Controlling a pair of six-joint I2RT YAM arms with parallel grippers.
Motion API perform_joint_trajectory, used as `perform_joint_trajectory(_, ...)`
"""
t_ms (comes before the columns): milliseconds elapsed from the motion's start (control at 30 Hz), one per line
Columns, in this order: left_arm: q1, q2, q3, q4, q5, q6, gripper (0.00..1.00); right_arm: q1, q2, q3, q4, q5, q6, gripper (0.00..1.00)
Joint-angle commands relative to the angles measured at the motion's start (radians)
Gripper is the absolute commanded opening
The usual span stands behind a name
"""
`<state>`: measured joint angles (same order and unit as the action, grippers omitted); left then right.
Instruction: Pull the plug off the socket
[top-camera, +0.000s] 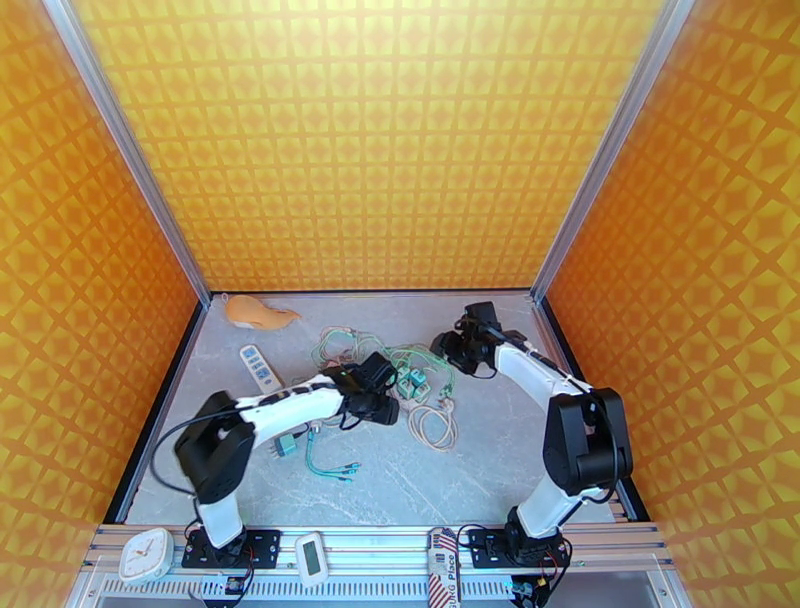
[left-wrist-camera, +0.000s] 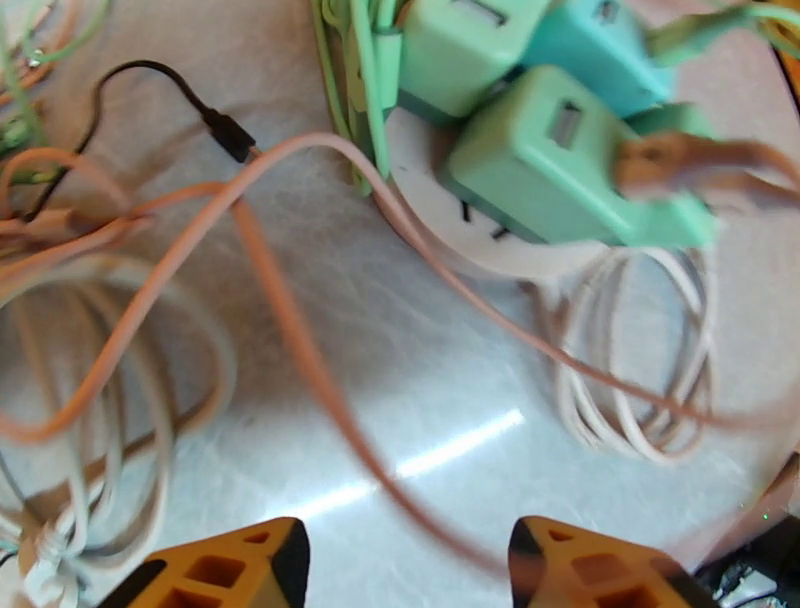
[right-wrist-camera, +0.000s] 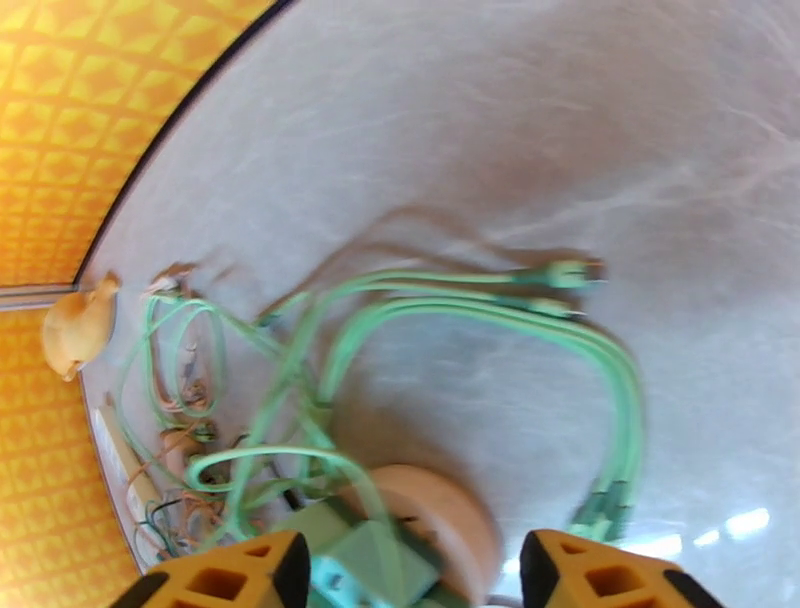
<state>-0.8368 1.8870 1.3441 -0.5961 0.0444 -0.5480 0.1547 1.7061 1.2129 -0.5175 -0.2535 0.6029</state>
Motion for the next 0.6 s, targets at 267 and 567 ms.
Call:
perform_joint_trajectory(267,0.107,0.130,0.106,0.008,0.000,-0.017,0.51,0.048,0.059,-0.108,0.020,-0.077,-0.057,0.48)
perform_joint_trajectory(567,0.205,0.212,0.221,-0.037,-0.007,0.057,0.52,0.159,0.046,-0.163,0.087,-0.124,0.049,0.49)
